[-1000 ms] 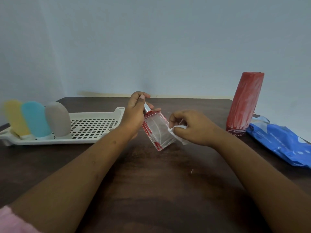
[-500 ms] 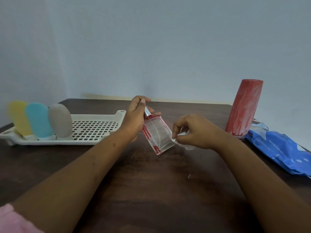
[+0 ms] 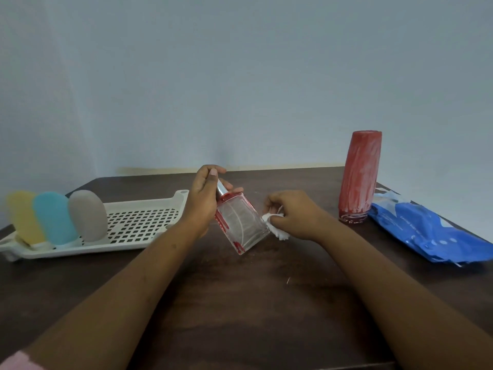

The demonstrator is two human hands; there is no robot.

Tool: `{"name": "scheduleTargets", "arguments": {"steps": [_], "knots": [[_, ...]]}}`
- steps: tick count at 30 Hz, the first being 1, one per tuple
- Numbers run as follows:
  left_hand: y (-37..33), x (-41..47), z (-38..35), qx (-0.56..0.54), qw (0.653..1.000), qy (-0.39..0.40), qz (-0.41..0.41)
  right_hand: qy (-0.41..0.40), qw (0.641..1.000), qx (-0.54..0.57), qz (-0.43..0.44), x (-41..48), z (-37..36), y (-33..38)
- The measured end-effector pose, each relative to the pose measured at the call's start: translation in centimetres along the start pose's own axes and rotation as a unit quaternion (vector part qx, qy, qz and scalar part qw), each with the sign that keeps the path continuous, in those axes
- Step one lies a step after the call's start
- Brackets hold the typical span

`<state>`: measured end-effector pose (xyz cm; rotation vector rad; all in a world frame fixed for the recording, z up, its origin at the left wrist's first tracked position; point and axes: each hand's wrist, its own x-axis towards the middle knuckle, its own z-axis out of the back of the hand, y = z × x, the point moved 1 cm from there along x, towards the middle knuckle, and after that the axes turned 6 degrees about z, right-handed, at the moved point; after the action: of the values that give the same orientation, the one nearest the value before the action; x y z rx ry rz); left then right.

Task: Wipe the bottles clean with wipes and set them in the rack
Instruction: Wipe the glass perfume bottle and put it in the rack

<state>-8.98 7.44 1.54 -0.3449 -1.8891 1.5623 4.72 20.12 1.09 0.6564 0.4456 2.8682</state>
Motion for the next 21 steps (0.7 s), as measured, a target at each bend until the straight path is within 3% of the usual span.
{"name": "scheduleTargets", "arguments": {"steps": [3,9,14,21], "knots": [[-0.5,-0.2,-0.2,0.003,0.999,0.041,-0.036,-0.078,0.994,0.067,-0.029,0.1,0.2,0.0],[-0.9,-0.4,-0.3,0.060,0.992,0.055,-0.094,-0.143,0.946,0.275,-0.098,0.1,-0.5,0.4],[-1.0,-0.3,0.5,0.158,0.972,0.023,-0.175,-0.104,0.903,0.403,-0.110,-0.2,-0.3,1.3],[0.2,0.3,1.0,0.193,0.955,-0.024,-0.225,-0.156,0.910,0.381,-0.051,-0.2,-0.3,2.0]]}}
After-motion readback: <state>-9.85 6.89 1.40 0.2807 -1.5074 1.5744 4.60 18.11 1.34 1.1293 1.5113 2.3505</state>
